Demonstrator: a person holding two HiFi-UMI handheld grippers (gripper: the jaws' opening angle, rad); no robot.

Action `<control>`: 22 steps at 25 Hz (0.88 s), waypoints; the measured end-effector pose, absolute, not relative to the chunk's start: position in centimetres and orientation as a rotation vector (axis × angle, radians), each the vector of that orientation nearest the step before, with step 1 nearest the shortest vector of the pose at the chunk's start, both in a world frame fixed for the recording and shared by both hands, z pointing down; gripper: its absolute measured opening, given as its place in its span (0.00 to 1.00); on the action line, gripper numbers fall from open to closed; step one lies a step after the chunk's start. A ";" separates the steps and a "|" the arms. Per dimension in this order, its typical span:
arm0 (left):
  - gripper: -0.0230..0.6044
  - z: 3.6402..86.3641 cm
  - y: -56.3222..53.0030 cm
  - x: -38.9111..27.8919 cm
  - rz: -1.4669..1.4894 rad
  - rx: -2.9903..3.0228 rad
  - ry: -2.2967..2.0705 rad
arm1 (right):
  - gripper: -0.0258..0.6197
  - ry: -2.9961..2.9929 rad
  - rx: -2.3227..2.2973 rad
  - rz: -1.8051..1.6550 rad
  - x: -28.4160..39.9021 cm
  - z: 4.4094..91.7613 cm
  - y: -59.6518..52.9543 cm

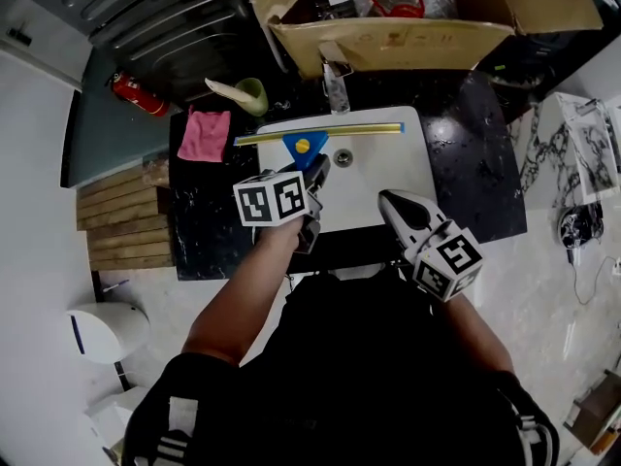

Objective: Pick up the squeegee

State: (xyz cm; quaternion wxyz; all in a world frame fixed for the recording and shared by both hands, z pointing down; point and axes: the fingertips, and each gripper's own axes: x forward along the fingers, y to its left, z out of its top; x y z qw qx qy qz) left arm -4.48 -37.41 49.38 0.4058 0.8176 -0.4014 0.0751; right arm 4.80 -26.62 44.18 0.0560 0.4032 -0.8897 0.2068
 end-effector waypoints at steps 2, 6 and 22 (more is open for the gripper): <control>0.12 48.2 -37.0 -5.3 0.160 2.085 -1.016 | 0.05 -2.710 1.229 0.604 4.2 43.7 -27.0; 0.12 46.4 -36.0 -7.2 0.120 2.121 -1.021 | 0.05 -2.728 1.254 0.574 3.1 43.0 -27.4; 0.12 40.5 -30.7 -12.7 0.070 2.370 -1.007 | 0.05 -2.711 1.394 0.524 -1.9 42.5 -24.6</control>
